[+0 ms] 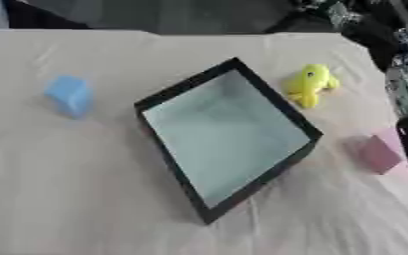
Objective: Pick up objects on the table and place them in the box.
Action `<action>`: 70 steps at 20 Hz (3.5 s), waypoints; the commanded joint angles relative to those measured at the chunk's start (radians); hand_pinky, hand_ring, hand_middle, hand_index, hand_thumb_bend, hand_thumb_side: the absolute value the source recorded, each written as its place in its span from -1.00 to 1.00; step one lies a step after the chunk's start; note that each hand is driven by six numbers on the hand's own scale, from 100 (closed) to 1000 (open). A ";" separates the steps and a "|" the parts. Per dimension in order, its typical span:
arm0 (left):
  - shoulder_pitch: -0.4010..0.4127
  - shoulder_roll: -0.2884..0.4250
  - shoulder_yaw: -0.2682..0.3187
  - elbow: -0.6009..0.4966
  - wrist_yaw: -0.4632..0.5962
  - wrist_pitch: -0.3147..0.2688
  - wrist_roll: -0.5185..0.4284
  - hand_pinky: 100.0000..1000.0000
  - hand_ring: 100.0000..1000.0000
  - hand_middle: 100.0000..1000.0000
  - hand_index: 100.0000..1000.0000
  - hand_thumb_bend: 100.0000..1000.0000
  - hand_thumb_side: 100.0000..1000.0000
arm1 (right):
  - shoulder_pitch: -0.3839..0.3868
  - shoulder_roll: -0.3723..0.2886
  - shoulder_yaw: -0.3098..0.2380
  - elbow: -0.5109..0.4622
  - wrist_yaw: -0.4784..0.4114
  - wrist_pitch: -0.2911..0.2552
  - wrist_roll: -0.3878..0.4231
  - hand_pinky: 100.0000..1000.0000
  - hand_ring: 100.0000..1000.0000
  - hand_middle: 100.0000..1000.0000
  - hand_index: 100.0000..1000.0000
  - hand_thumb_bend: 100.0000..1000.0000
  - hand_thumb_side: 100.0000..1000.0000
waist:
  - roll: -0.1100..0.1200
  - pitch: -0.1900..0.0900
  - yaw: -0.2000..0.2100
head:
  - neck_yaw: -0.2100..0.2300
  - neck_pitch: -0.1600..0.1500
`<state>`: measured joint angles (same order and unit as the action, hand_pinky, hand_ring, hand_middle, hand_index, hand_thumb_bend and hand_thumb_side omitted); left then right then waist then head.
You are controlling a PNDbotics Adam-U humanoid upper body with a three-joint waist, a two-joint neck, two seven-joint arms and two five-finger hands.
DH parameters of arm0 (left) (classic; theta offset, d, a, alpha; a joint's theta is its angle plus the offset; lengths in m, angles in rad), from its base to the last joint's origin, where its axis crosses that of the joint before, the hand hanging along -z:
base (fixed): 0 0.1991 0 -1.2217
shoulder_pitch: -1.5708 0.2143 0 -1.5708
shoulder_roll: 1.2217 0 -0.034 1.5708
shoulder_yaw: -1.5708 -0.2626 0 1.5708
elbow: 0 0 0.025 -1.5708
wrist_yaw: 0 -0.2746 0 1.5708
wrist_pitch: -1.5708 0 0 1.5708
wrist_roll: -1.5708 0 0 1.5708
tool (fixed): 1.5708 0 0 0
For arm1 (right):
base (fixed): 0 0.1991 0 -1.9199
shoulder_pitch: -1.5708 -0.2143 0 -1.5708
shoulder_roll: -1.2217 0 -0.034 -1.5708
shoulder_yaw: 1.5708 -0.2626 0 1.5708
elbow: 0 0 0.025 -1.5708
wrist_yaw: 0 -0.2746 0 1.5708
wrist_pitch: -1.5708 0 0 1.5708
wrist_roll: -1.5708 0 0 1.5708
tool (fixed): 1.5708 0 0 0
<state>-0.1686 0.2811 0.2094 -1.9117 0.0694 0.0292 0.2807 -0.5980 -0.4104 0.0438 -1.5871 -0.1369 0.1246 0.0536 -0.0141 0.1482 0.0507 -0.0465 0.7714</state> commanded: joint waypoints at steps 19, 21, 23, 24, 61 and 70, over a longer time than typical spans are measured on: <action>0.006 0.038 0.007 -0.010 -0.013 0.001 -0.010 0.59 0.40 0.51 0.54 -0.99 0.55 | -0.106 -0.360 0.053 0.000 0.203 -0.142 0.271 0.78 0.56 0.44 0.66 -0.35 -0.57 | -0.014 -0.024 -0.017 | 0.003 -0.001; 0.005 0.039 0.005 -0.009 -0.013 0.001 -0.013 0.59 0.40 0.51 0.54 -0.99 0.55 | -0.099 -0.398 0.055 0.003 0.232 -0.176 0.315 0.78 0.59 0.48 0.68 -0.27 -0.52 | -0.014 -0.023 -0.019 | 0.004 -0.001; 0.006 0.043 0.006 -0.009 -0.013 0.001 -0.012 0.59 0.40 0.51 0.54 -0.99 0.55 | -0.088 -0.437 0.060 0.004 0.259 -0.207 0.359 0.78 0.60 0.51 0.70 -0.20 -0.46 | -0.015 -0.022 -0.022 | 0.005 -0.001; 0.006 0.045 0.007 -0.008 -0.013 0.001 -0.011 0.59 0.40 0.51 0.54 -0.99 0.55 | -0.083 -0.453 0.061 0.004 0.270 -0.220 0.377 0.78 0.60 0.52 0.70 -0.20 -0.45 | -0.015 -0.021 -0.023 | 0.005 -0.001; 0.006 0.068 0.006 -0.006 -0.023 0.009 -0.013 0.59 0.40 0.52 0.53 -0.99 0.56 | 0.285 -0.658 0.113 -0.142 0.315 -0.106 0.440 0.74 0.62 0.52 0.76 0.08 0.13 | -0.050 -0.006 -0.079 | 0.000 -0.001; 0.004 0.062 0.006 -0.005 -0.021 0.009 -0.015 0.59 0.40 0.52 0.53 -1.00 0.55 | 0.318 -0.634 0.141 -0.138 0.395 -0.062 0.428 0.73 0.63 0.53 0.76 0.15 0.20 | -0.043 0.002 -0.078 | 0.012 -0.001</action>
<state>-0.1569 0.3256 0.2095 -1.9056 0.0521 0.0372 0.2666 -0.2742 -1.0238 0.1915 -1.7168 0.2422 0.0549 0.4826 -0.0586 0.1597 -0.0274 -0.0367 0.7714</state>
